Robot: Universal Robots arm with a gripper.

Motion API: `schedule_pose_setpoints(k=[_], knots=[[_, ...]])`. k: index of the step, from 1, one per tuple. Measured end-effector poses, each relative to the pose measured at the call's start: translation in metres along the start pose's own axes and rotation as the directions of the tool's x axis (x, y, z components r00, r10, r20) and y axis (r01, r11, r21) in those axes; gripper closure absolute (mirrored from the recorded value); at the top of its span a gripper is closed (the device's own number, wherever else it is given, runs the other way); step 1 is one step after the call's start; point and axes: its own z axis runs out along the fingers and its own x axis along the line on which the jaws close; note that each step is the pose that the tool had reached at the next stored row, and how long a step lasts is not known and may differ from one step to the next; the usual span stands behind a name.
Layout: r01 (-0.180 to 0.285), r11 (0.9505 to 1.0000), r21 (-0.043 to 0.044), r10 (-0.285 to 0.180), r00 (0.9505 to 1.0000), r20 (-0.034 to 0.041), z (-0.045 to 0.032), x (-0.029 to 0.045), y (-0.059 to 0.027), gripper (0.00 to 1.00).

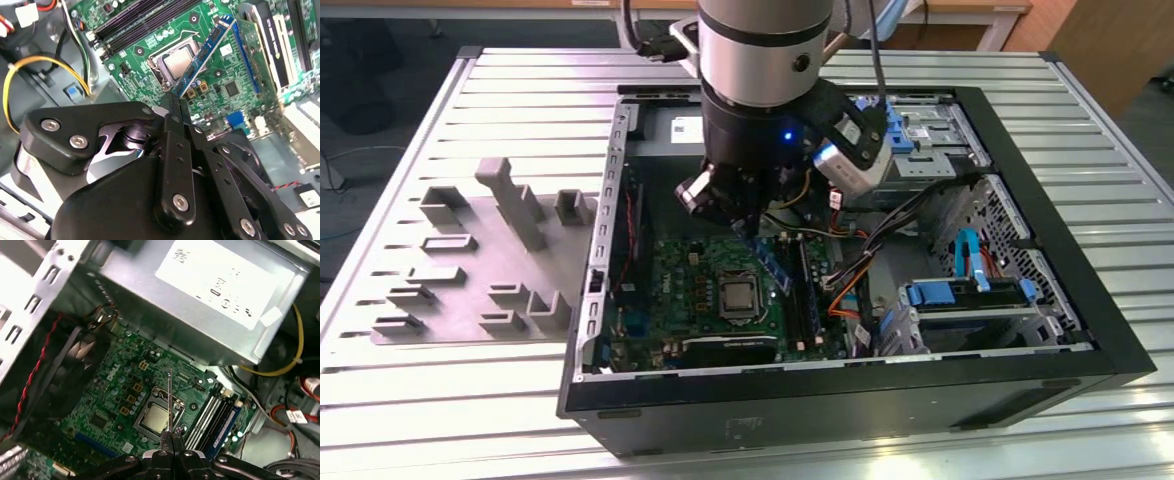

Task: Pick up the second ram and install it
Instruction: 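Insert the second ram into the second slot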

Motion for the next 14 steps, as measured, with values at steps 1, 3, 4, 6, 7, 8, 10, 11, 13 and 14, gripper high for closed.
schedule_pose_setpoints(k=[1,3,4,6,7,8,10,11,13,14], knots=[[-0.018,0.9998,0.0004,0.018,0.9998,0.0008,0.0001,0.0000,0.0000,0.88],[-0.054,0.9985,0.0013,0.054,0.9985,0.0025,0.0004,0.0000,0.0000,0.88],[-0.073,0.9973,0.0017,0.073,0.9973,0.0033,0.0005,0.0000,0.0000,0.88],[-0.109,0.9940,0.0024,0.109,0.9940,0.0050,0.0008,0.0000,0.0000,0.88],[-0.127,0.9919,0.0028,0.127,0.9919,0.0058,0.0009,0.0000,0.0000,0.88],[-0.145,0.9895,0.0031,0.145,0.9895,0.0068,0.0011,0.0000,0.0000,0.88],[-0.180,0.9836,0.0037,0.180,0.9836,0.0085,0.0014,0.0000,-0.0001,0.88],[-0.199,0.9799,0.0040,0.199,0.9799,0.0094,0.0016,0.0000,-0.0001,0.88],[-0.234,0.9721,0.0046,0.234,0.9721,0.0111,0.0020,0.0000,-0.0001,0.88],[-0.252,0.9677,0.0048,0.252,0.9677,0.0121,0.0022,0.0000,-0.0001,0.88]])
